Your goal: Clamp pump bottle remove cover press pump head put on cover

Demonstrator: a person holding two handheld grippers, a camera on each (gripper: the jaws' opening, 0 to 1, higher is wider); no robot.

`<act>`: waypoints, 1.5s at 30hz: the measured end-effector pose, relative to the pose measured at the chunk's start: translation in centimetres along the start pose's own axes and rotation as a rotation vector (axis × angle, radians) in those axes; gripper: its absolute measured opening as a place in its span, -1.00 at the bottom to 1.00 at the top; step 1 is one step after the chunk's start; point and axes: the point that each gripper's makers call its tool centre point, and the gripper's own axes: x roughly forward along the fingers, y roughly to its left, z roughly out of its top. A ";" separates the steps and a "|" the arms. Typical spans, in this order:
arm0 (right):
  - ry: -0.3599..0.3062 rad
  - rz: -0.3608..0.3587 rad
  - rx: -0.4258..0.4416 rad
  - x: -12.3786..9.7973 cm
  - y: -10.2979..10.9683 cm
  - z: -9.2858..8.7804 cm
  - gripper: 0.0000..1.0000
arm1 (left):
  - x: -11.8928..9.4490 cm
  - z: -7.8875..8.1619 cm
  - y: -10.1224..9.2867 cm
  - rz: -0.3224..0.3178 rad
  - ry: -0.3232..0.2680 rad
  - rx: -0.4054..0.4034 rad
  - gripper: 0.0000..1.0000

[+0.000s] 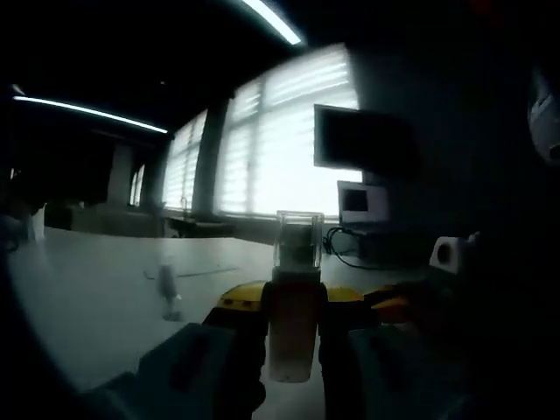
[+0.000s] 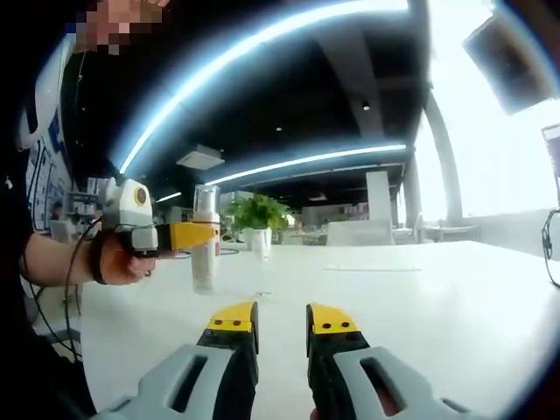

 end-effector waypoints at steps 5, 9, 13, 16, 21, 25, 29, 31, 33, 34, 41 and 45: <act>0.002 0.000 0.000 0.0 -0.1 -0.1 -0.67 | -0.7 -0.1 -0.7 -0.026 -0.001 -0.014 -0.74; 0.006 0.000 -0.003 0.0 -0.2 -0.1 -0.67 | -2.1 -1.4 -1.4 -0.045 0.013 -0.033 -0.74; 0.007 0.000 -0.006 0.0 -0.2 -0.2 -0.67 | -2.5 -2.4 -1.6 -0.037 0.030 -0.027 -0.74; 0.008 -0.001 -0.008 0.0 -0.2 -0.2 -0.67 | -3.2 -2.9 -2.2 -0.048 0.028 -0.049 -0.74; 0.011 -0.003 -0.009 0.0 -0.3 -0.3 -0.67 | -3.6 -3.6 -2.9 -0.056 0.024 -0.084 -0.74; 0.013 -0.003 -0.010 0.1 -0.3 -0.3 -0.67 | -3.8 -3.9 -3.2 -0.060 0.025 -0.076 -0.74; 0.015 -0.003 -0.013 0.1 -0.2 -0.4 -0.67 | -3.8 -3.9 -3.1 -0.046 0.029 -0.068 -1.00; 0.013 -0.004 -0.012 0.1 -0.2 -0.3 -0.67 | -3.8 -4.3 -2.7 -0.033 0.041 -0.067 -1.00; 0.012 -0.006 -0.011 0.0 -0.3 -0.3 -0.67 | -4.0 -4.3 -2.3 -0.022 0.040 -0.062 -1.00; 0.009 -0.007 -0.010 0.0 -0.3 -0.3 -0.67 | -4.0 -4.3 -2.1 -0.017 0.038 -0.059 -1.00; 0.010 -0.006 -0.013 0.0 -0.2 -0.3 -0.67 | -4.2 -4.4 -1.8 -0.008 0.034 -0.060 -1.00; 0.006 -0.007 -0.012 0.0 -0.2 -0.2 -0.67 | -4.2 -4.4 -1.7 -0.008 0.033 -0.057 -1.00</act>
